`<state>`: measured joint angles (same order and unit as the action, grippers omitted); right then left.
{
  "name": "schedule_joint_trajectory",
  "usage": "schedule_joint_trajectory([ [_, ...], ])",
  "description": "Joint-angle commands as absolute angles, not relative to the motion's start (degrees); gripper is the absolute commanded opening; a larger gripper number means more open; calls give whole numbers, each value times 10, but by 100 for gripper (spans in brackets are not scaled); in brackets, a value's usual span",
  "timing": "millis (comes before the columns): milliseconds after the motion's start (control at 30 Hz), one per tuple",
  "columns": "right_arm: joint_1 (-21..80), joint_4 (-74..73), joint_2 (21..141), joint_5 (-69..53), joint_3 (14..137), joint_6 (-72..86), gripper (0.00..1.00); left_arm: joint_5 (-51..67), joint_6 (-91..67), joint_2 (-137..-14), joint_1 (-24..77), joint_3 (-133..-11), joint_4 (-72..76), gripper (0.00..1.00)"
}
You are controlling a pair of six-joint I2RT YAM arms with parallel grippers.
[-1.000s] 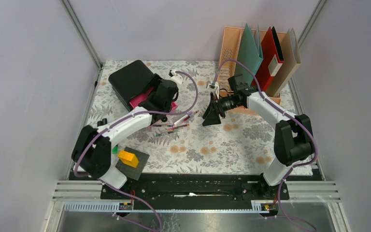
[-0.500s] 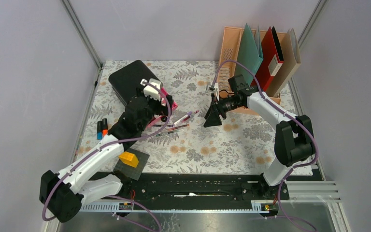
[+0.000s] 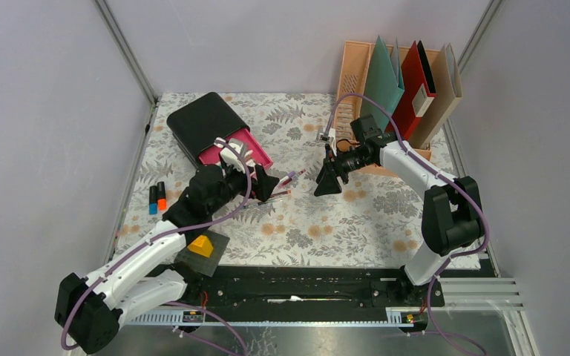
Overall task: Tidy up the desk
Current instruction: Pick up the stationery from the center of the board.
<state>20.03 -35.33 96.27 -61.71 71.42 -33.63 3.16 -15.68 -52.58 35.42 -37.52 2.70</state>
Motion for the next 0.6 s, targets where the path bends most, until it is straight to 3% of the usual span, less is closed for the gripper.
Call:
schedule_joint_trajectory([
  [0, 200, -365, 947, -609, 738, -352, 76, 80, -200, -534, 351, -365, 68, 99],
  [333, 200, -375, 952, -601, 742, -363, 76, 139, -216, -655, 353, -406, 71, 98],
  [567, 200, -378, 948, -591, 743, -372, 76, 22, -146, -780, 400, -511, -30, 93],
])
